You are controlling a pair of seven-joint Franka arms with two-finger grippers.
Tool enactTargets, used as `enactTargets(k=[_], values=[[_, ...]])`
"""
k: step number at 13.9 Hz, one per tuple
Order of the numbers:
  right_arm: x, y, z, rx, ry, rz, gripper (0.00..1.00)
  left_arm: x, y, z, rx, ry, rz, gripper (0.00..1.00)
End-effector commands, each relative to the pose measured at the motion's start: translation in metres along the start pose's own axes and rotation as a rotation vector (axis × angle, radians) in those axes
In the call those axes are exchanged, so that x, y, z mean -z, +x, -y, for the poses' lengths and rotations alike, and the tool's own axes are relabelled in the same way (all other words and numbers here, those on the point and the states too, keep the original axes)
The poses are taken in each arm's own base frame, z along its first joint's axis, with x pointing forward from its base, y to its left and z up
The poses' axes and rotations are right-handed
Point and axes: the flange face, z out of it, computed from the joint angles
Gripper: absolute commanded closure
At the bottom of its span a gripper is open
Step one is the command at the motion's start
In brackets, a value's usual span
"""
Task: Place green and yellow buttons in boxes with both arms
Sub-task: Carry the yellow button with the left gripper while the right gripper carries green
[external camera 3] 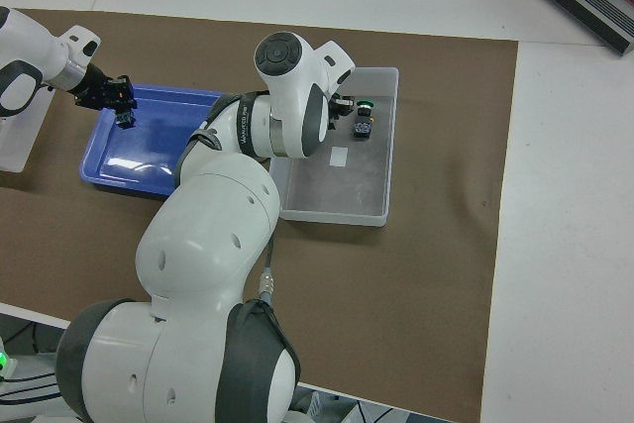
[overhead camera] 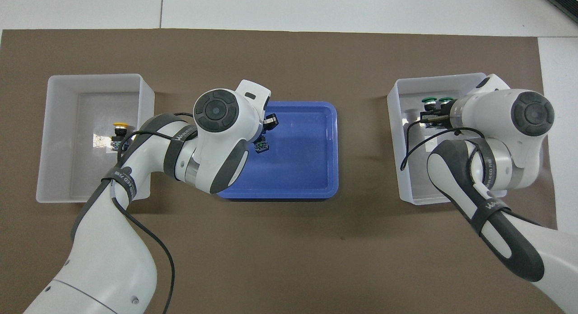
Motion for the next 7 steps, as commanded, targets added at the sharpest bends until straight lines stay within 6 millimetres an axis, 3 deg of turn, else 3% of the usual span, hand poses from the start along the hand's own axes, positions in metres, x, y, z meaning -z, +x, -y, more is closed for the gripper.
enactTargets(k=[1, 4, 5, 6, 7], values=[[-0.017, 0.013, 0.0, 0.019, 0.008, -0.024, 1.0, 0.03, 0.033, 0.027, -0.012, 0.015, 0.012, 1.0], [-0.022, 0.012, 0.007, 0.028, 0.013, -0.021, 0.99, 0.066, 0.066, 0.078, -0.073, 0.035, 0.037, 1.0], [-0.022, 0.012, 0.006, 0.028, 0.011, -0.023, 0.74, 0.076, 0.08, 0.096, -0.092, 0.04, 0.045, 1.0], [-0.022, 0.012, 0.005, 0.026, 0.011, -0.023, 0.41, 0.085, 0.093, 0.114, -0.098, 0.048, 0.057, 1.0], [-0.022, 0.012, 0.006, 0.019, 0.012, -0.023, 0.31, 0.094, 0.106, 0.131, -0.101, 0.056, 0.07, 1.0]])
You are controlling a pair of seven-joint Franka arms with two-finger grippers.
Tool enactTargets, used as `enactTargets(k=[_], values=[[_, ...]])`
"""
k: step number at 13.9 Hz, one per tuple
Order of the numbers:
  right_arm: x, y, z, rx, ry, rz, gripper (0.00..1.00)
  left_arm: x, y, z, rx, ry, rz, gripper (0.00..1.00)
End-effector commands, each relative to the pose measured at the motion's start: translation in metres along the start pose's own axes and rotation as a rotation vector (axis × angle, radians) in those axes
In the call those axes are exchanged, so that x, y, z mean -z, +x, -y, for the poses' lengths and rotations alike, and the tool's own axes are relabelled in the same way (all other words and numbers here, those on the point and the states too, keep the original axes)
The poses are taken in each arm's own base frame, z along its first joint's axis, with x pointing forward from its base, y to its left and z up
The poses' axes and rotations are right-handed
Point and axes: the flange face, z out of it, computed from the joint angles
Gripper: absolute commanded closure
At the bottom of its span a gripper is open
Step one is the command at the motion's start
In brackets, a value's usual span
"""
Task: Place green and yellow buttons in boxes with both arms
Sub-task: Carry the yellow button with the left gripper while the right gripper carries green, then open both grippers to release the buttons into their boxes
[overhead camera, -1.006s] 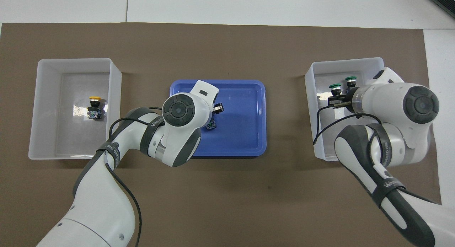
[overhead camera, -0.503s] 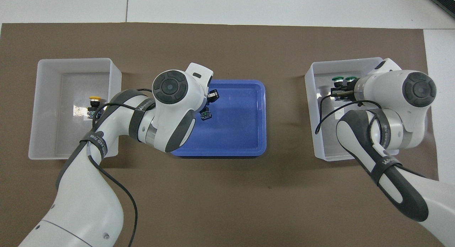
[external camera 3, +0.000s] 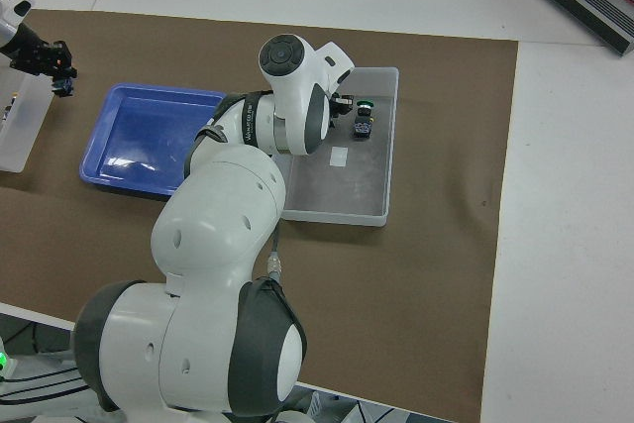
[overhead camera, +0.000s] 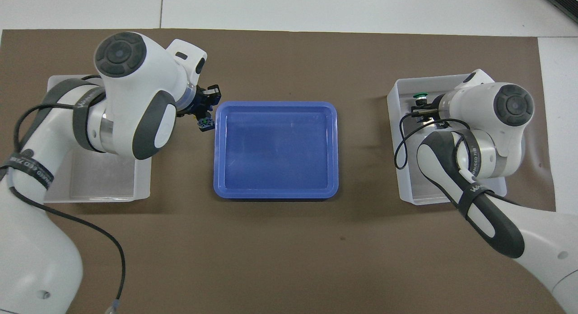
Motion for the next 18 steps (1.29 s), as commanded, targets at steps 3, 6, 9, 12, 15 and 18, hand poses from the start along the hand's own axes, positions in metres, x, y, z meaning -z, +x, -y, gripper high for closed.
enactTargets(k=[3, 6, 9, 12, 15, 18], values=[[0.007, 0.007, -0.006, -0.005, 0.002, -0.029, 0.14, 0.041, 0.045, 0.091, -0.111, 0.009, 0.045, 1.0], [0.036, 0.011, -0.004, -0.007, -0.001, -0.044, 0.08, 0.044, 0.06, 0.135, -0.172, 0.011, 0.043, 1.0], [0.063, 0.013, -0.004, -0.015, -0.004, -0.047, 0.05, 0.047, 0.07, 0.168, -0.243, 0.012, 0.04, 1.0], [0.112, 0.01, -0.004, -0.069, -0.006, -0.021, 0.02, 0.046, 0.077, 0.216, -0.313, 0.014, 0.033, 1.0], [0.179, -0.004, -0.002, -0.094, -0.018, 0.029, 0.0, 0.04, 0.076, 0.244, -0.369, 0.017, 0.018, 1.0], [0.226, -0.008, 0.0, -0.107, -0.026, 0.087, 0.0, 0.026, 0.065, 0.253, -0.376, 0.022, -0.002, 1.0]])
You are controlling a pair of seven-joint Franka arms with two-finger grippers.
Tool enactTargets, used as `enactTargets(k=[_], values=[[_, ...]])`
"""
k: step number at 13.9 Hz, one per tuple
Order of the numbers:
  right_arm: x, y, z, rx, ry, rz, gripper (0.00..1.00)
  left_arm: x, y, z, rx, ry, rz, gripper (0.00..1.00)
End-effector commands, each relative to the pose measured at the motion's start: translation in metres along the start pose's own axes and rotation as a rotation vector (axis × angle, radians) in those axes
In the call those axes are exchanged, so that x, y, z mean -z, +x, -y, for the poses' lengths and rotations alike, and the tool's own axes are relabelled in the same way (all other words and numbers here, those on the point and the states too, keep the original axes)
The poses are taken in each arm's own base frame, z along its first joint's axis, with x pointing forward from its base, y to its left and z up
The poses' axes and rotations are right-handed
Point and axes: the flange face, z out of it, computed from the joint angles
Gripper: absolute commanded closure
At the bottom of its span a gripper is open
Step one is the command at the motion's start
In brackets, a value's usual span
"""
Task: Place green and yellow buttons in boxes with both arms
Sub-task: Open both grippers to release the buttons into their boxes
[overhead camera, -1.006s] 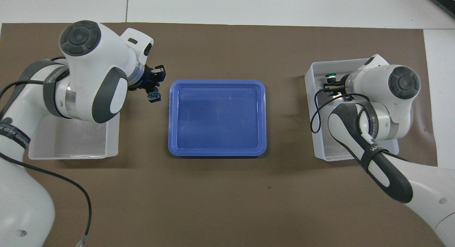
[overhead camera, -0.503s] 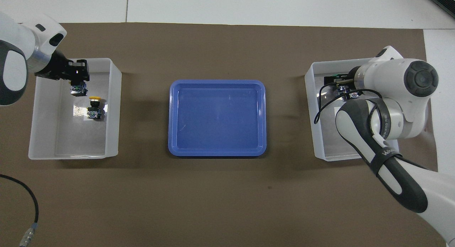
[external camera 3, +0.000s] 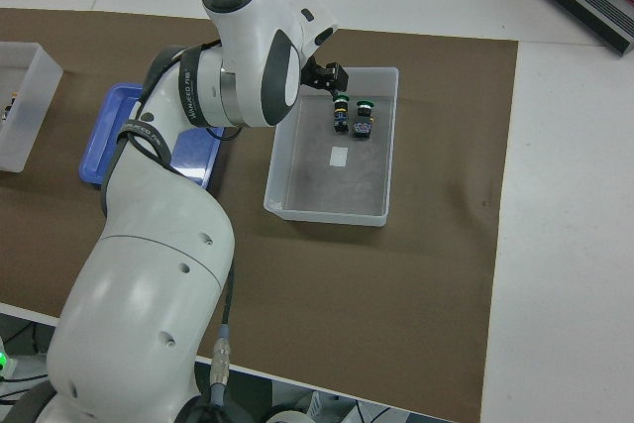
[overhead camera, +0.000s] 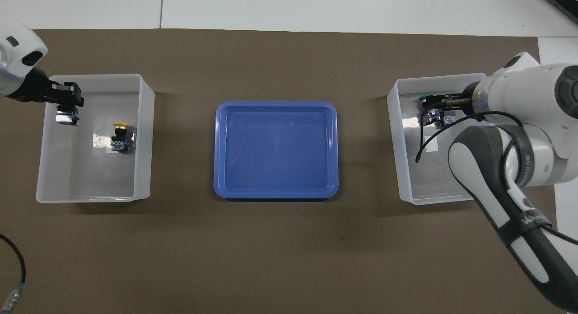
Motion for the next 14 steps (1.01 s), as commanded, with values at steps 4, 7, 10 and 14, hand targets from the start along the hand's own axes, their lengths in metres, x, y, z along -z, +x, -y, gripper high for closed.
enactTargets(k=[4, 7, 10, 14], values=[[0.07, -0.006, -0.003, -0.039, 0.009, 0.071, 0.0, -0.038, -0.041, -0.015, -0.026, 0.011, -0.057, 1.0], [0.089, 0.0, -0.003, -0.052, 0.038, 0.105, 0.0, -0.05, -0.044, -0.02, -0.036, 0.009, -0.044, 1.0], [0.096, -0.003, 0.0, -0.045, 0.034, 0.135, 0.0, -0.075, -0.049, -0.028, -0.051, 0.017, -0.066, 1.0], [0.087, -0.01, 0.002, -0.031, 0.033, 0.172, 0.0, -0.101, -0.062, -0.02, -0.047, 0.02, -0.058, 1.0]])
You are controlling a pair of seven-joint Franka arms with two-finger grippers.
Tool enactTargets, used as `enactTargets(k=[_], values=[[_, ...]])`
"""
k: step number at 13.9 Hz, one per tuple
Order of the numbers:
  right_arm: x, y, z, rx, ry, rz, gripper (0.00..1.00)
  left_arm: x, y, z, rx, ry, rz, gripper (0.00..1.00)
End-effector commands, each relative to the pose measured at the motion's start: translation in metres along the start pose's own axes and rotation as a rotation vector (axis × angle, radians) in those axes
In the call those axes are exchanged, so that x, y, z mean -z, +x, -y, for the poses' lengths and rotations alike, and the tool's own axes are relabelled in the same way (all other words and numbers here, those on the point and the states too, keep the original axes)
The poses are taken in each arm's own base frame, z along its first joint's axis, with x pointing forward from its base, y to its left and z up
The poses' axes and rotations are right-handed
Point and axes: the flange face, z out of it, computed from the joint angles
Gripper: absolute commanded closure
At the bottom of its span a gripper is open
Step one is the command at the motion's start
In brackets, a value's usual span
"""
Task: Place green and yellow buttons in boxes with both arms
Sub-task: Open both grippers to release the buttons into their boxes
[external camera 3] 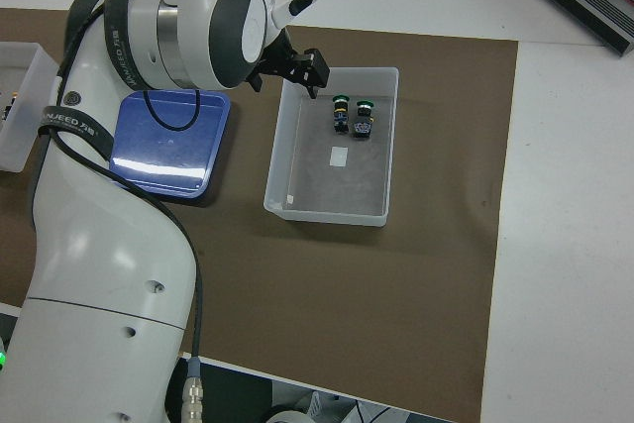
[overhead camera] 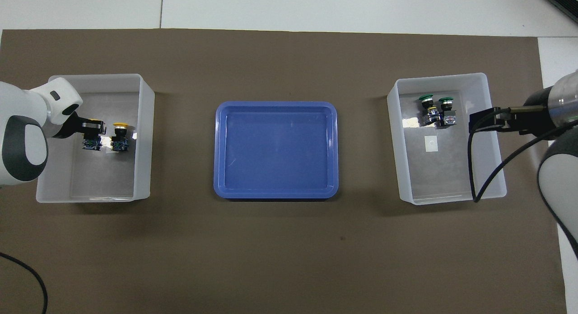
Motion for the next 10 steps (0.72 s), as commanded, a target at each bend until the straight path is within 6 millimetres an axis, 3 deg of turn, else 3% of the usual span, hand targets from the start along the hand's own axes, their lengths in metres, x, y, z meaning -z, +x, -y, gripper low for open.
enactTargets(k=[1, 5, 6, 8, 10], values=[[-0.001, 0.001, 0.002, -0.011, 0.016, 0.018, 0.0, -0.011, -0.016, 0.005, -0.006, 0.012, -0.024, 1.0], [-0.001, 0.001, -0.001, -0.017, 0.016, 0.018, 0.0, -0.03, -0.022, 0.007, -0.006, 0.014, -0.017, 1.0], [-0.001, 0.001, -0.001, -0.017, 0.016, 0.018, 0.0, -0.03, -0.021, 0.006, -0.009, 0.012, -0.014, 0.94], [-0.001, 0.001, -0.001, -0.017, 0.016, 0.018, 0.0, -0.027, -0.018, 0.005, -0.012, 0.013, -0.019, 0.62], [-0.001, 0.001, -0.001, -0.017, 0.016, 0.018, 0.0, -0.022, -0.014, 0.005, -0.016, 0.015, -0.026, 0.48]])
